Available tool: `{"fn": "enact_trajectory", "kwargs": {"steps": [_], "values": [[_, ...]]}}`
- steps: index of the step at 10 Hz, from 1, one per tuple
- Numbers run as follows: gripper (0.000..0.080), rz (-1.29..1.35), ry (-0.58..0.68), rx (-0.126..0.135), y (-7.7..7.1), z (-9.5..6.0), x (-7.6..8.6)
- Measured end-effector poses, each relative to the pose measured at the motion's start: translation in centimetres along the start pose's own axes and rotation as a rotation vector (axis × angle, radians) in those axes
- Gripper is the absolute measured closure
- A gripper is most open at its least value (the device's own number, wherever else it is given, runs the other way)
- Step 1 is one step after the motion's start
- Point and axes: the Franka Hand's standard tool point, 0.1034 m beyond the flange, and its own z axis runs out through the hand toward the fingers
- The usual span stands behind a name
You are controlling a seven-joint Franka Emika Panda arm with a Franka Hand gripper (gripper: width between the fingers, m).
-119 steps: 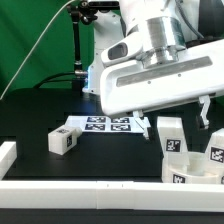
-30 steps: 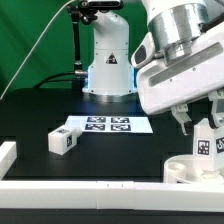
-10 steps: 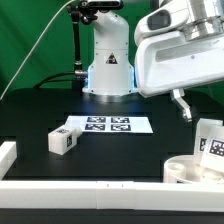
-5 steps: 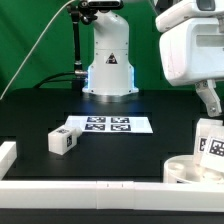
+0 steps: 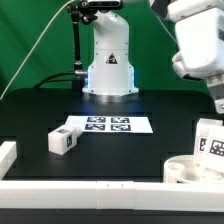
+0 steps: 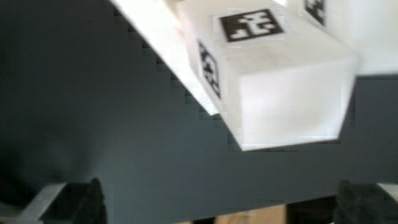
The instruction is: Assemble stool
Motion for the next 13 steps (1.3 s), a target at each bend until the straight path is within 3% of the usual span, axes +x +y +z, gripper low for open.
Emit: {"fn": "enact_trajectory", "kwargs": {"steps": [3, 7, 8, 9, 13], "values": [[0.0151, -0.264, -0.014, -0.011, -0.9, 0.0, 1.1], [0.0151, -0.538, -0.027, -0.016, -0.4, 0.0, 0.5], [0.0151, -0.801, -0.038, -0.036, 0.7, -0.2, -0.4], [0.0151, -0.893, -0.049, -0.044, 1.2, -0.3, -1.0], [0.0151, -1.171, -0.077, -0.040, 1.3, -0.3, -1.5]]}}
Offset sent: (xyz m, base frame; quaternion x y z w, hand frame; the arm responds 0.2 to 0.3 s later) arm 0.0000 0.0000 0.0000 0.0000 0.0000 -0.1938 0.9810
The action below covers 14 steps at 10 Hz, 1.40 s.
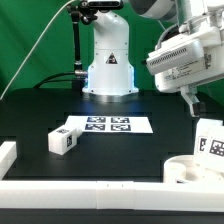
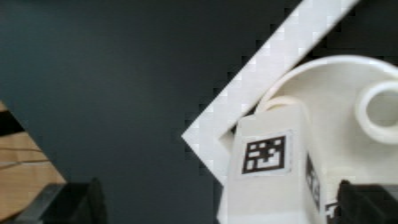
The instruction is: Assemble stool
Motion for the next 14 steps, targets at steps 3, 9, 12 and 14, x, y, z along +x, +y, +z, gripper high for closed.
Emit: {"fn": "enact_trajectory", "kwargs": {"steps": [3, 9, 12, 14], "values": [[0.0151, -0.200, -0.006, -0.087, 0.0, 1.2, 0.3], [0.0151, -0.221, -0.004, -0.125, 0.3, 2.4, 1.2], [0.0151, -0.187, -0.002, -0.124, 0.2, 2.5, 1.2], [0.0151, -0.058, 0.006, -0.124, 0.2, 2.5, 1.2]]}}
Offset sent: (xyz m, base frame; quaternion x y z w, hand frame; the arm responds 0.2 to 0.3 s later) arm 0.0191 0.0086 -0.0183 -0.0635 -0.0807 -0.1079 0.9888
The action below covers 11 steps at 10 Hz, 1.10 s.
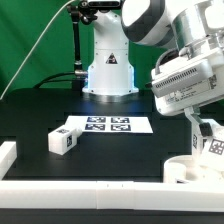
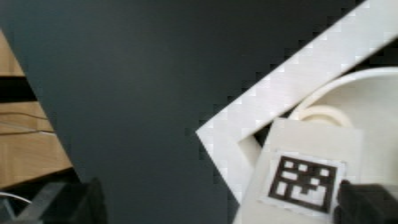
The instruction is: Assemble stool
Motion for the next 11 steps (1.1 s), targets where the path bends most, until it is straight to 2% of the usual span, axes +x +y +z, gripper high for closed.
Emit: {"fn": "enact_trajectory", "kwargs": {"steps": [2, 5, 6, 7, 11], "values": [[0.0151, 0.081, -0.004, 0.002, -0.2, 0.0, -0.3], [0.0151, 0.096, -0.020, 0.005, -1.1, -0.8, -1.8], [0.0151, 0.115, -0.023, 0.006, -1.3, -1.5, -1.8], [0.0151, 0.152, -0.024, 0.000, -0.8, -2.0, -1.5], [0.0151, 0.149, -0.022, 0.006, -1.1, -1.8, -1.5]]}}
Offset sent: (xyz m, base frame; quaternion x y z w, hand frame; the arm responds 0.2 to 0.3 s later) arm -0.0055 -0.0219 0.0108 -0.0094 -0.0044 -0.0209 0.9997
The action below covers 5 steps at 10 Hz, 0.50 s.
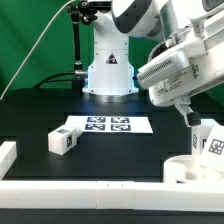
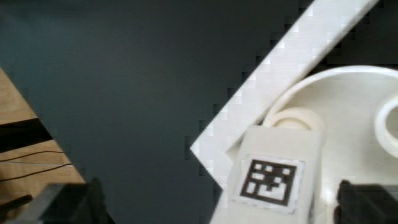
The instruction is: Assemble stool
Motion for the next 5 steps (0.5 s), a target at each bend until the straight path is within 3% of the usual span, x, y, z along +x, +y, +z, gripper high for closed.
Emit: {"fn": "enact_trajectory", "kwargs": {"steps": [3, 4, 5], "values": [[0.0151, -0.001, -0.006, 0.044, -0.5, 0.1, -0.4], [0.0151, 0.001, -0.017, 0.080, -1.0, -0.2, -1.1], [0.0151, -0.005, -0.033, 0.163, -1.6, -0.6, -1.7]]}}
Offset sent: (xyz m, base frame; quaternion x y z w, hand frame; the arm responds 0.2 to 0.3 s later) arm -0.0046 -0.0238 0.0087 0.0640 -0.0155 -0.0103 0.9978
